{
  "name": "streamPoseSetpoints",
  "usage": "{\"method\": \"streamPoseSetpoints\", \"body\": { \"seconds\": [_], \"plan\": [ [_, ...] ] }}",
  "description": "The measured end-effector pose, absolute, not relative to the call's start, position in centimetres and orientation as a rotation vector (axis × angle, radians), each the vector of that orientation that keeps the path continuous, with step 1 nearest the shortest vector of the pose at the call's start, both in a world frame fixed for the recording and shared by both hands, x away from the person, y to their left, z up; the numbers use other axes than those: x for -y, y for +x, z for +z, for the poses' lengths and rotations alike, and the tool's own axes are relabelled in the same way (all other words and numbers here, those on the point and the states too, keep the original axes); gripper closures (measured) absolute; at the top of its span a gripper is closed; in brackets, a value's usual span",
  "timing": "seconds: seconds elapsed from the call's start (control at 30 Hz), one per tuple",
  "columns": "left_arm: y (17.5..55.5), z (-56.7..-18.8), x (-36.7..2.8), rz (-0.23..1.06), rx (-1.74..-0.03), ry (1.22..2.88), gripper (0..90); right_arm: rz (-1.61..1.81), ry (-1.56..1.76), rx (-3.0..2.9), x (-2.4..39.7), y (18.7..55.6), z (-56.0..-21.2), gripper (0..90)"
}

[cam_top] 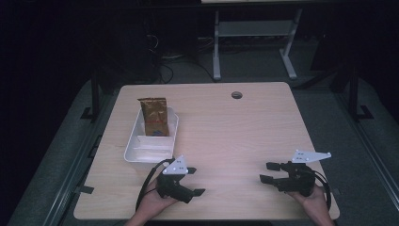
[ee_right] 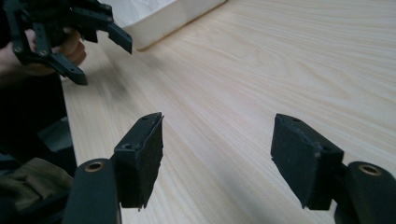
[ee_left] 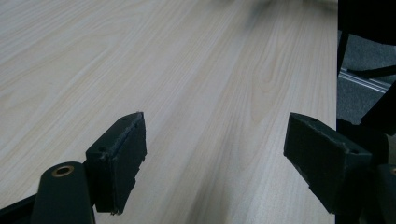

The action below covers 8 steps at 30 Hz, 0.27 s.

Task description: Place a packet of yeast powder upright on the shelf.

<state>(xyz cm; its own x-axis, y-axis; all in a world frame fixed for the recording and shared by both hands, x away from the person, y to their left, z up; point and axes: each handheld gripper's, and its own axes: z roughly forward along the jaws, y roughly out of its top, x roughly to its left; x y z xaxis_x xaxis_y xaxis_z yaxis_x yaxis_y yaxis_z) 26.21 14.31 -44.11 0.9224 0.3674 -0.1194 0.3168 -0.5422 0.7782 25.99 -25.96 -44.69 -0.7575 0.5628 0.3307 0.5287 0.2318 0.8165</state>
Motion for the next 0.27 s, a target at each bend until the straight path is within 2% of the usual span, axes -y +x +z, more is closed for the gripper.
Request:
{"method": "streamPoseSetpoints", "body": {
  "seconds": [0.1, 0.27],
  "plan": [
    [26.16, -44.11, -14.2, 0.068, -0.484, 2.184, 20.6, 1.553, 1.093, -2.47, 25.56, 26.25, -44.89, 33.1],
    [26.21, -44.11, -14.23, 0.067, -0.484, 2.183, 20.6, 1.509, 1.159, -2.522, 24.91, 26.84, -44.99, 26.5]
  ]
}}
